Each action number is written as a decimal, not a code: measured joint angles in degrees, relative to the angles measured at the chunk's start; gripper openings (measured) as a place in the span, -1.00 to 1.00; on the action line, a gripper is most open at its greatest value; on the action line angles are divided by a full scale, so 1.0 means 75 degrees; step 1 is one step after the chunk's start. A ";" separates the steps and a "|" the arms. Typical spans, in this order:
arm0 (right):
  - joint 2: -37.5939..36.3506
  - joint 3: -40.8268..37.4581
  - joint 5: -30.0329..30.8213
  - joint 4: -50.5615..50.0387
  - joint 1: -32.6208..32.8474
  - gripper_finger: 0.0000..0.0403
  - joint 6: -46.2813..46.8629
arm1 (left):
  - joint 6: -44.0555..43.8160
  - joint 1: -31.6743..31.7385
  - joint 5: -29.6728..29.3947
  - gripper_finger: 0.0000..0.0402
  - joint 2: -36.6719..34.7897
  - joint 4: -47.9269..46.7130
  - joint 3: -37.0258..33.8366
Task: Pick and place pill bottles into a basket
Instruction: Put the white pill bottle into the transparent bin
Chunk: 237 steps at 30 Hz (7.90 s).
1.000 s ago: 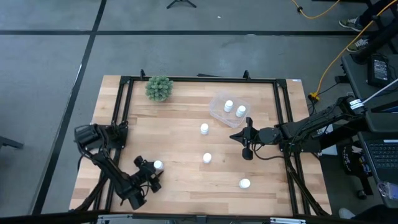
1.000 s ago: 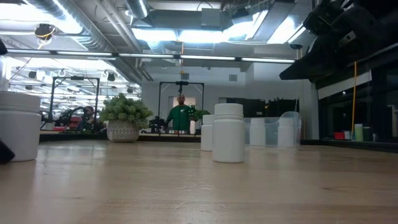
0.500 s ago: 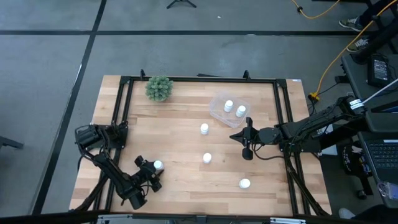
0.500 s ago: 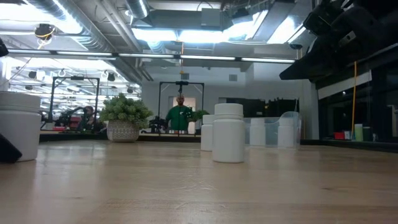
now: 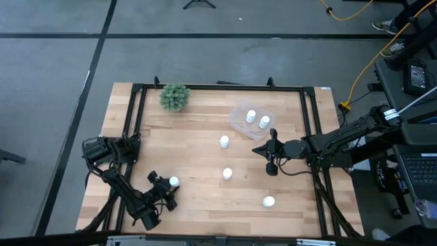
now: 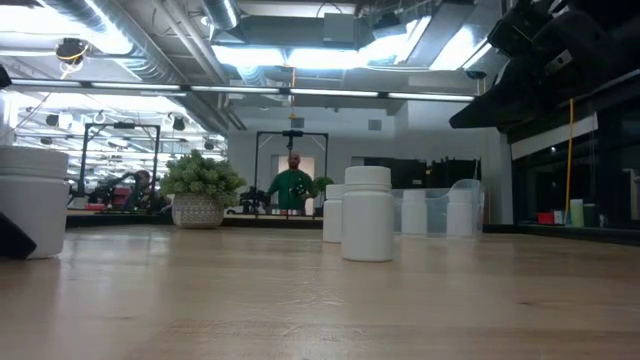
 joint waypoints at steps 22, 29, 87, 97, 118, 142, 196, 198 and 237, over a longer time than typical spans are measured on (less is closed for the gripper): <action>0.0000 0.0000 0.0000 0.0038 0.0000 -0.95 0.0019 | 0.2256 0.0635 0.0418 -0.11 -0.2192 0.0003 0.0000; 0.0000 0.0000 0.0000 0.0035 0.0000 -0.95 0.0019 | 0.4145 0.1282 0.0427 -0.11 -0.3125 0.0029 0.0000; 0.0026 0.2201 -0.2092 -0.1367 -0.2357 -0.88 -0.1672 | 1.3834 0.7842 0.5872 -0.12 -0.6269 0.5571 -0.2777; 0.1126 0.3385 -0.2131 -0.1969 -0.2818 -0.49 -0.2032 | 1.4574 0.8503 0.6669 -0.12 -0.6041 0.6408 -0.2759; 0.3927 0.6768 -0.2510 -0.4253 -0.2929 0.23 -0.2056 | 1.6207 0.9243 0.7428 -0.12 -0.4683 0.6102 -0.1582; 0.5304 0.8475 -0.2842 -0.5096 -0.2917 0.30 -0.2411 | 1.6221 0.9329 0.7397 -0.12 -0.4680 0.6003 -0.1553; 0.5855 0.8466 -0.3066 -0.4202 -0.2926 -0.23 -0.2679 | 1.6329 0.9323 0.7426 -0.10 -0.4689 0.6088 -0.1553; 0.5855 0.8466 -0.3069 -0.4205 -0.2926 -0.22 -0.2679 | 1.6329 0.9323 0.7427 -0.07 -0.4689 0.6088 -0.1553; 0.3096 0.6904 -0.2751 -0.5015 -0.3010 -0.22 -0.2600 | 1.5331 0.8842 0.7569 -0.60 -0.9154 0.3070 -0.1994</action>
